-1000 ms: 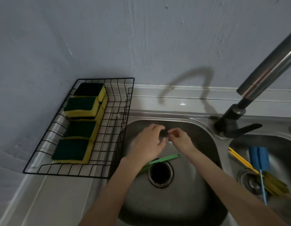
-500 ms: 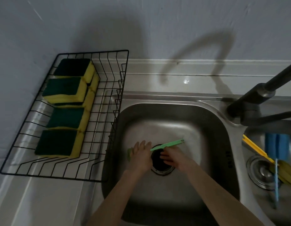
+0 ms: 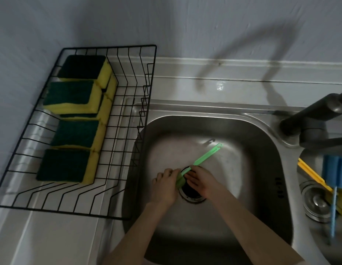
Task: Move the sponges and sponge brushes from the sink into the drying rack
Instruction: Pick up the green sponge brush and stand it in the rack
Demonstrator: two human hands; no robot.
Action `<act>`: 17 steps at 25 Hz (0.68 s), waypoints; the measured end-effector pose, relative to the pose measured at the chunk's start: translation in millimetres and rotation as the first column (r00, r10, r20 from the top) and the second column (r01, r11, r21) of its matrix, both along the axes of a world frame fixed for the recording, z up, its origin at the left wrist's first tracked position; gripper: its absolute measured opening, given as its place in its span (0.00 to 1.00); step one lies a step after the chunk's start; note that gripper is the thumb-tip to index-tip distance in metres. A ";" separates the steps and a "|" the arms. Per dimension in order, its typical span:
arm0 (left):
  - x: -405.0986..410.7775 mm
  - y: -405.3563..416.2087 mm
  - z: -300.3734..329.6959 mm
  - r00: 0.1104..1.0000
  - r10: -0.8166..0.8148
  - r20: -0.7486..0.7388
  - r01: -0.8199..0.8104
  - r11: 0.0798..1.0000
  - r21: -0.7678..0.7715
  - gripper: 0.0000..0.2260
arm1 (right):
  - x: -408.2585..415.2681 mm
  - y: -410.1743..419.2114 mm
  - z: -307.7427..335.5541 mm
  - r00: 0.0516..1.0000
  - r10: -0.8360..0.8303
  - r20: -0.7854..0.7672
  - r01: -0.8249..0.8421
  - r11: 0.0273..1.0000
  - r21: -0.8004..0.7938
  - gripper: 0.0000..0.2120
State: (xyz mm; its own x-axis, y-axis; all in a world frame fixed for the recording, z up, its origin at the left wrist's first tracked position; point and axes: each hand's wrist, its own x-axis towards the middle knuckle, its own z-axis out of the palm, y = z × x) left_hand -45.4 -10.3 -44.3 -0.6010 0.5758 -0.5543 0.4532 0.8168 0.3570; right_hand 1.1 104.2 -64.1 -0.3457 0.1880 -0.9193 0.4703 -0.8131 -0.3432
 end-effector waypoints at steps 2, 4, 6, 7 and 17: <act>3.1 1.9 8.3 1.000 0.007 -0.003 -0.007 0.999 0.043 0.23 | 1.1 4.4 9.2 1.000 0.017 -0.020 -0.015 0.997 0.080 0.07; 5.5 5.8 21.5 1.000 0.015 -0.009 -0.015 0.995 0.100 0.24 | 1.7 10.2 24.7 0.998 0.009 -0.057 -0.001 0.991 0.134 0.07; 7.0 11.3 37.5 1.000 0.029 -0.006 -0.028 0.983 0.180 0.22 | 2.0 19.9 43.8 0.993 -0.008 -0.119 0.031 0.981 0.193 0.08; 8.1 13.4 47.1 0.999 0.032 -0.005 -0.030 0.973 0.227 0.20 | 3.0 25.5 55.1 0.989 0.006 -0.149 0.031 0.969 0.244 0.09; -3.4 16.8 183.0 0.958 -0.009 -0.286 0.165 0.834 0.527 0.21 | 3.8 60.4 208.1 0.860 0.177 -0.478 0.143 0.816 0.560 0.10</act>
